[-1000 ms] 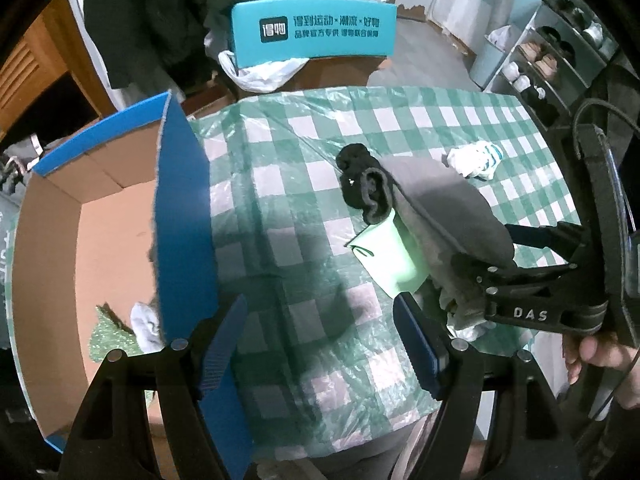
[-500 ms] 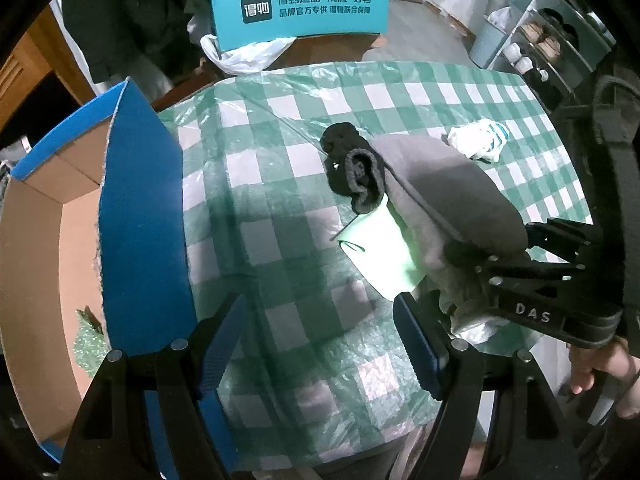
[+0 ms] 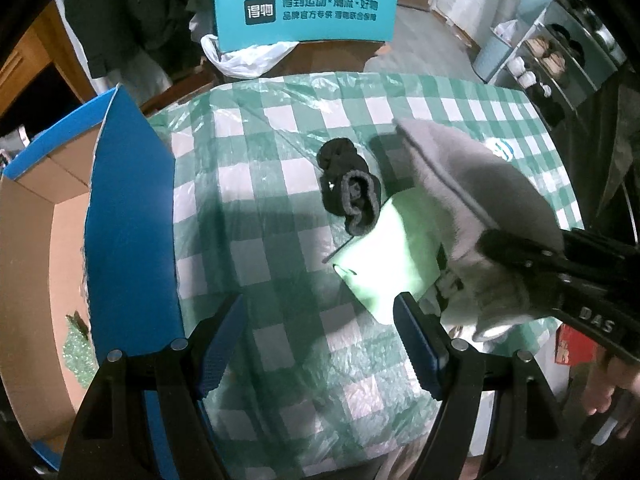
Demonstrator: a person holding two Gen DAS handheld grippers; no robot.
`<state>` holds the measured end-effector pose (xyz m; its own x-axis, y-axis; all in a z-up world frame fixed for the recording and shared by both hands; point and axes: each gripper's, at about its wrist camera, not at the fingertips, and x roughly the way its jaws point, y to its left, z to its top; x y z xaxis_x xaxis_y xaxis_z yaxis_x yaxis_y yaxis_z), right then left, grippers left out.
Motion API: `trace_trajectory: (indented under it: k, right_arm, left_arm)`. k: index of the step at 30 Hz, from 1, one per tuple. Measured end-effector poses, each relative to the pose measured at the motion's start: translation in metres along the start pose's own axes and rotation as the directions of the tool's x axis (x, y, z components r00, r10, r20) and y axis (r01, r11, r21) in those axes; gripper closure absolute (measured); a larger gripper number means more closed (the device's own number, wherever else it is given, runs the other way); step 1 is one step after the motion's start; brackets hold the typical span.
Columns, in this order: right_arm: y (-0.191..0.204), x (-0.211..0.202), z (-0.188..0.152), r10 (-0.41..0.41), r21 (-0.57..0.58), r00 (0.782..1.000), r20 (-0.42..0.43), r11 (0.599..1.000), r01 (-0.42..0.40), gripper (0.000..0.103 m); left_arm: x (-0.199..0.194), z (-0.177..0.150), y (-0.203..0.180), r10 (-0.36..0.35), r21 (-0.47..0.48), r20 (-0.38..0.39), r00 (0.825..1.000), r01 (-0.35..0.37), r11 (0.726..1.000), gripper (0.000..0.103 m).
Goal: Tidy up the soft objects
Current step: 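Grasp the black sock with the left tool while the right tool grasps the grey fleece item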
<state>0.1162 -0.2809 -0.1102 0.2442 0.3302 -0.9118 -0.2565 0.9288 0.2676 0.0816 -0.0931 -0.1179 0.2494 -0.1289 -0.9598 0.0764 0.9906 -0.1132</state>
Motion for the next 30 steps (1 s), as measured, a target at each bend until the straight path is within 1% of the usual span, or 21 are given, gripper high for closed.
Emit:
trace_trajectory:
  k: [3,10,14,18,21,27,30]
  right_arm:
    - [-0.002,-0.008,0.003,0.005,-0.002,1.0,0.025,1.0,-0.005,0.072]
    - [-0.012,-0.01,0.014,-0.012,-0.005,0.998,0.068,1.0,0.012,0.072]
    - [-0.02,-0.014,0.022,-0.024,-0.007,0.995,0.092,1.0,0.024,0.072]
    - [-0.026,-0.015,0.028,-0.02,-0.009,0.993,0.114,1.0,0.021,0.072]
    - [-0.031,-0.013,0.031,-0.022,-0.011,0.993,0.118,1.0,0.024,0.072]
    - [-0.044,-0.006,0.032,-0.018,0.002,0.994,0.105,1.0,0.018,0.072]
    - [-0.046,-0.005,0.034,-0.029,-0.003,0.994,0.106,1.0,0.03,0.072]
  left_arm:
    - [0.003,0.004,0.0,-0.01,-0.021,0.0,1.0,0.01,1.0,0.026]
    - [0.016,0.021,-0.007,-0.017,-0.045,-0.007,1.0,0.016,0.999,0.026]
    - [0.025,0.035,-0.011,-0.004,-0.042,-0.013,1.0,0.003,0.999,0.026]
    - [0.036,0.048,-0.011,0.005,-0.071,-0.018,1.0,-0.006,0.997,0.025]
    - [0.044,0.054,-0.014,0.009,-0.093,-0.014,1.0,-0.01,0.996,0.023]
    - [0.061,0.066,-0.022,0.026,-0.082,-0.03,0.999,-0.028,0.996,0.023]
    - [0.068,0.069,-0.022,0.033,-0.089,-0.042,0.999,-0.036,0.995,0.023]
